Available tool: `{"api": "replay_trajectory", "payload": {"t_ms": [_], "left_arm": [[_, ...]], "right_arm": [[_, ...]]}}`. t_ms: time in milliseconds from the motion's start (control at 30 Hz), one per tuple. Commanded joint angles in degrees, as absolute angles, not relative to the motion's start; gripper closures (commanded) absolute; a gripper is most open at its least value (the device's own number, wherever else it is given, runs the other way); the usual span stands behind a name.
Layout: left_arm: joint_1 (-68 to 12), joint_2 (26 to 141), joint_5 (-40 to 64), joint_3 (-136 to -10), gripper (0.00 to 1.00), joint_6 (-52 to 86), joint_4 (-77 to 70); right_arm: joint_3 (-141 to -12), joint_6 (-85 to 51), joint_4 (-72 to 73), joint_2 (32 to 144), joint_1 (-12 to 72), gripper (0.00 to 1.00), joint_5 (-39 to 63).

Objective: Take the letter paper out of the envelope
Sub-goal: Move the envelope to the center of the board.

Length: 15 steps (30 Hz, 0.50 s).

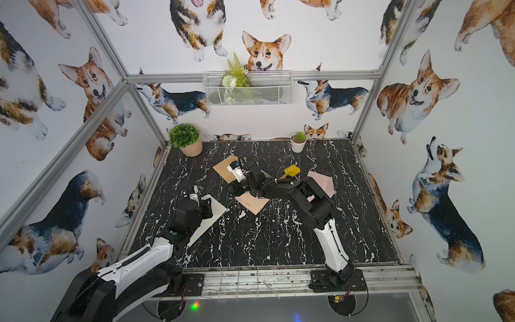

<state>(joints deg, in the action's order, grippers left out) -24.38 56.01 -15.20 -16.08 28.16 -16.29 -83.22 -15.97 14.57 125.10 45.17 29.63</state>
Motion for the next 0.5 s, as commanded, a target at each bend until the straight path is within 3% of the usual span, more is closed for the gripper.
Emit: {"api": "replay_trajectory", "payload": {"t_ms": [0,100,267,467], "left_arm": [[-23.7,52.3,-20.6,-15.2,0.63,31.3,-13.5],[-23.1,51.0,-23.1,-15.3,0.62,31.5,-11.3],[-22.1,52.2,-22.3,-16.0,0.61,32.1,-10.6],[-21.5,50.8,-21.8,-15.4,0.61,32.4,-10.7]], "right_arm": [[-88.6,-14.2,8.5,128.7,46.2,0.57,31.9],[-93.3,-15.1,7.3,132.1,46.7,0.45,34.9],[-102.9,-12.7,-0.5,137.2,49.6,0.38,32.9],[-107.1,-15.6,1.4,141.4,50.0,0.26,32.2]]}}
